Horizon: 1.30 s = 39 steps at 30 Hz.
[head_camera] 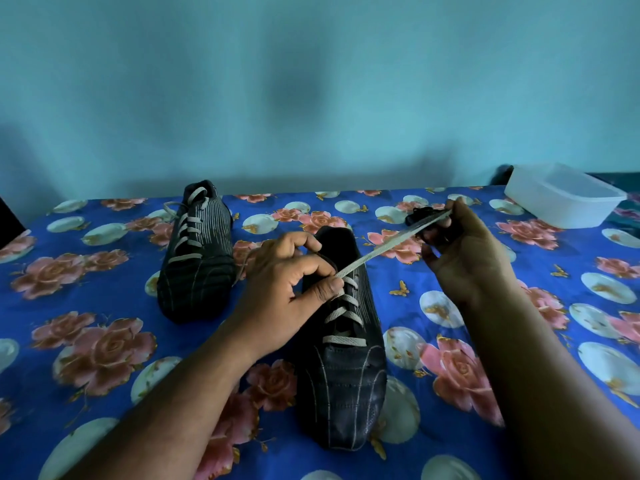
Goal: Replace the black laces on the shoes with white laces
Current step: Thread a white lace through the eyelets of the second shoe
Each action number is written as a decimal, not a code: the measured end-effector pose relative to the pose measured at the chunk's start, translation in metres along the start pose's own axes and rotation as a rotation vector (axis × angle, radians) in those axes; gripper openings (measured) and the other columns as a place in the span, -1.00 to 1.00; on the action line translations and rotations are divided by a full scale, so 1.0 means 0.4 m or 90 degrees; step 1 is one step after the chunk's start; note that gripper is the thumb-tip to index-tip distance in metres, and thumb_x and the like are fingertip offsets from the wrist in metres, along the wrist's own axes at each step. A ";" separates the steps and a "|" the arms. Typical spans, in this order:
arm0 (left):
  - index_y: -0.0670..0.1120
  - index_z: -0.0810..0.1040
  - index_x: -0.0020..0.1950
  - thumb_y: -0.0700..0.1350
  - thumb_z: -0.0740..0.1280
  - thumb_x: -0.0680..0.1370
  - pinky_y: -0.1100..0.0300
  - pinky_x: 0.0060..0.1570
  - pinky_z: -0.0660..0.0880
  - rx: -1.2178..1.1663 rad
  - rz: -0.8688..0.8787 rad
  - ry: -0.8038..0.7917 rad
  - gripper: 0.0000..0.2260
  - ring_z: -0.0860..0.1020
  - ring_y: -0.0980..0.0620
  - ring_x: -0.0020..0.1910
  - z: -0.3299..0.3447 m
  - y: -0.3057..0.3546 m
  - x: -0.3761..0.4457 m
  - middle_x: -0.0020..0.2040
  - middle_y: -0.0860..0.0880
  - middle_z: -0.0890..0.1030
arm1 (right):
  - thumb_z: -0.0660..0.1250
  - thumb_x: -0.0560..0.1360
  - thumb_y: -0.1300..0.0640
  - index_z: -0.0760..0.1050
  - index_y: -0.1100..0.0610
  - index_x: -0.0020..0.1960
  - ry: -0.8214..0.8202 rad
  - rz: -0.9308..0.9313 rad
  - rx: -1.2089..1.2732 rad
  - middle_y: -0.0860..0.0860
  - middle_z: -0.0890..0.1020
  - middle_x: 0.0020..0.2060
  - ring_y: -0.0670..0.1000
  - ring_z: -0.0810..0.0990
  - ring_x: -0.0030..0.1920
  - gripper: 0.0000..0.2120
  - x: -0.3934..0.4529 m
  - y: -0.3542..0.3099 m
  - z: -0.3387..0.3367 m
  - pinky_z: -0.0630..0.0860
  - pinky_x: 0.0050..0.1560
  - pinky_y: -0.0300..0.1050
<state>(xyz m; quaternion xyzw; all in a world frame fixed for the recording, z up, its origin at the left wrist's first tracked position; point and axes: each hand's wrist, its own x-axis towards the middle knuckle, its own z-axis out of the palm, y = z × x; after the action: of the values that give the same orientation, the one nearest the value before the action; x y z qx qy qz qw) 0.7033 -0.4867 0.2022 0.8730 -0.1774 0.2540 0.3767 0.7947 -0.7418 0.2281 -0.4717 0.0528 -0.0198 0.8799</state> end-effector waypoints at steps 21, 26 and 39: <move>0.01 0.64 0.24 0.08 0.33 0.61 -0.16 0.31 0.44 -0.134 0.053 0.052 -0.73 0.53 -0.03 0.33 0.003 0.038 0.011 0.24 0.09 0.59 | 0.40 0.48 0.20 0.74 0.12 0.00 -0.388 -0.203 -0.155 0.01 0.71 -0.11 -0.06 0.65 0.02 -0.84 -0.183 0.113 0.143 0.54 0.08 -0.19; 0.00 0.68 0.03 0.03 0.40 0.57 -0.07 0.18 0.51 -0.125 0.081 0.090 -0.86 0.59 0.01 0.19 -0.002 0.056 0.010 0.10 0.10 0.63 | 0.44 0.41 0.23 0.73 0.17 -0.06 -0.389 -0.160 -0.095 0.10 0.74 -0.02 0.07 0.69 0.10 -0.86 -0.186 0.112 0.146 0.58 0.12 -0.11; -0.06 0.46 -0.31 0.01 0.30 0.42 0.14 -0.21 0.38 -0.346 -0.101 0.133 -0.82 0.42 -0.08 -0.28 -0.072 0.022 0.023 -0.30 -0.10 0.49 | 0.46 0.42 -0.01 0.68 0.09 -0.13 -0.207 -0.129 -0.237 0.03 0.69 -0.26 -0.02 0.44 -0.35 -0.83 -0.109 0.044 0.087 0.42 -0.17 -0.14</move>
<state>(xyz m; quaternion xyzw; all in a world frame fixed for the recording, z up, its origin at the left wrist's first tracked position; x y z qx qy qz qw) 0.6973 -0.4719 0.2295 0.7206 -0.1299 0.2557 0.6313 0.7552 -0.6996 0.2356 -0.6253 -0.1340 -0.0217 0.7685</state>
